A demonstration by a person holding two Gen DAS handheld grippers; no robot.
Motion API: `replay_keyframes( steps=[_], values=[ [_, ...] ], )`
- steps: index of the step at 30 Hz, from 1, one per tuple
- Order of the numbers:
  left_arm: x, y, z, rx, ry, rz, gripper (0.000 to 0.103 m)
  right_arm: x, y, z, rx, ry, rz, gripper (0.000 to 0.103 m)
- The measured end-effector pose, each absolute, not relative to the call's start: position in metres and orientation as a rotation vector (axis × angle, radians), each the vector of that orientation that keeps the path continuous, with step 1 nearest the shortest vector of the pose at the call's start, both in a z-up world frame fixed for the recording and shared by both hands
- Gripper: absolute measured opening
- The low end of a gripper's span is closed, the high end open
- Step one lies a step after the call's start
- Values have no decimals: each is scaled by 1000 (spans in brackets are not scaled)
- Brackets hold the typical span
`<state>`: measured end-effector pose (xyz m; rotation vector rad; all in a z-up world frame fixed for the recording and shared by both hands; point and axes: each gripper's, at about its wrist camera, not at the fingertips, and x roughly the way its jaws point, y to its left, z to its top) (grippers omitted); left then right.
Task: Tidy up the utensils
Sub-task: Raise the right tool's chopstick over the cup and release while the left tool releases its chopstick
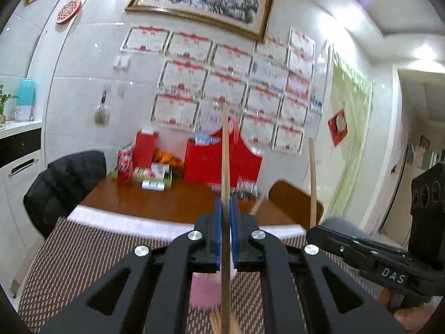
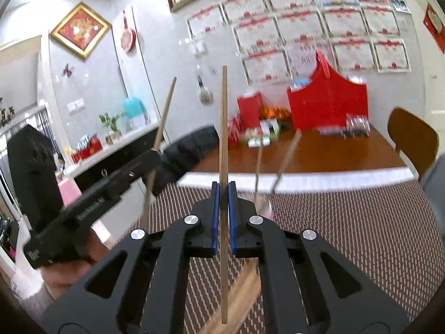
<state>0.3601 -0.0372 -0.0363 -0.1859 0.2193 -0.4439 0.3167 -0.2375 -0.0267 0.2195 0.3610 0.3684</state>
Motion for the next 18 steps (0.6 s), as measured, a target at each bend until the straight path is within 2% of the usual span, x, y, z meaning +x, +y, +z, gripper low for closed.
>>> replay_keyframes(
  steps=[9, 18],
  values=[
    [420, -59, -5, -231, 70, -449, 6, 380, -242, 10, 228, 263, 353, 6],
    [467, -83, -39, -235, 74, -418, 6, 434, -251, -16, 276, 272, 328, 6]
  ],
)
